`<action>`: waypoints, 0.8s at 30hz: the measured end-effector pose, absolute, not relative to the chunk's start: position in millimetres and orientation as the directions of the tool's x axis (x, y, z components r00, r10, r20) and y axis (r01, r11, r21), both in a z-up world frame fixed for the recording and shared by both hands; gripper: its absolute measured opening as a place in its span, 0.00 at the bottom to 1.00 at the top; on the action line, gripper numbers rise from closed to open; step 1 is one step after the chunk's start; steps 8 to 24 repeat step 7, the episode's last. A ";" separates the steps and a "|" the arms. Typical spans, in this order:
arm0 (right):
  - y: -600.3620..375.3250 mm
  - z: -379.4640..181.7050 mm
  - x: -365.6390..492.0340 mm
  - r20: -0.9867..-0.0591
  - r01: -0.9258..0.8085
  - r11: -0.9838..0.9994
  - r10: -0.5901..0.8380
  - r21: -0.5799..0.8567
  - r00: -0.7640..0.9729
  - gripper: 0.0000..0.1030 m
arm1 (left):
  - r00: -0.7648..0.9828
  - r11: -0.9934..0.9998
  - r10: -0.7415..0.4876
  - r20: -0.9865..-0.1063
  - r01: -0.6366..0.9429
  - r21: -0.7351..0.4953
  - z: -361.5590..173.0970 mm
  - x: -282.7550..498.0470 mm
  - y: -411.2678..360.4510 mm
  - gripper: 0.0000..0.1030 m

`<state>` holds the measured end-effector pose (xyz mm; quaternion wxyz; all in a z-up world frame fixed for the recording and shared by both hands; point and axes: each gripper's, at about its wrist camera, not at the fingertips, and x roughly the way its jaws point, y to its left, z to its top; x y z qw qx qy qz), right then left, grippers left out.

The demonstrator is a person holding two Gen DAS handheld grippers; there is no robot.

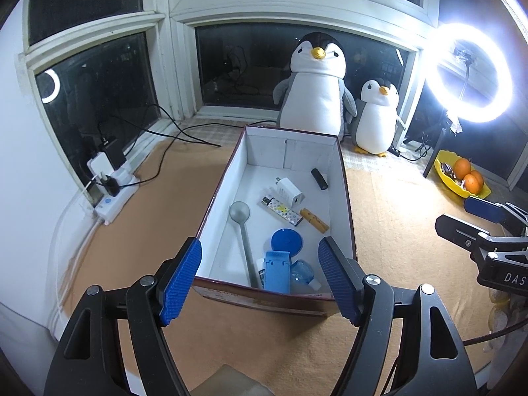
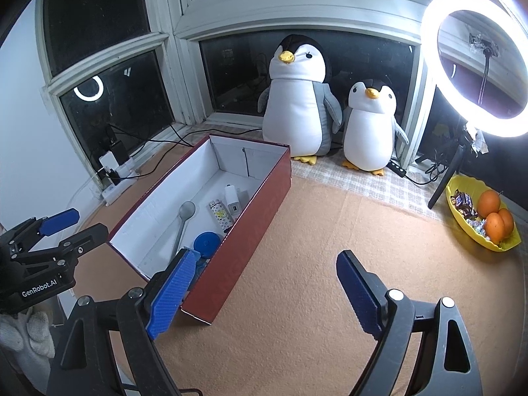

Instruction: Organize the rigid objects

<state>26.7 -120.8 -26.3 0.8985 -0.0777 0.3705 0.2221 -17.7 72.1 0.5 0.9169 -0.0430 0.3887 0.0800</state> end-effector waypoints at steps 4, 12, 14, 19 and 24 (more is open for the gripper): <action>-121.4 -28.2 28.1 -0.705 -0.454 0.890 0.339 0.026 0.624 0.82 | 0.690 0.984 0.112 -0.715 -0.179 -0.018 0.9 -17.4 71.6 0.71; -122.2 -29.3 28.7 -0.706 -0.451 0.892 0.338 0.030 0.622 0.82 | 0.694 0.984 0.121 -0.710 -0.177 -0.005 0.9 -17.3 70.3 0.71; -122.2 -29.3 28.7 -0.706 -0.451 0.892 0.338 0.030 0.622 0.82 | 0.694 0.984 0.121 -0.710 -0.177 -0.005 0.9 -17.3 70.3 0.71; -122.2 -29.3 28.7 -0.706 -0.451 0.892 0.338 0.030 0.622 0.82 | 0.694 0.984 0.121 -0.710 -0.177 -0.005 0.9 -17.3 70.3 0.71; -122.2 -29.3 28.7 -0.706 -0.451 0.892 0.338 0.030 0.622 0.82 | 0.694 0.984 0.121 -0.710 -0.177 -0.005 0.9 -17.3 70.3 0.71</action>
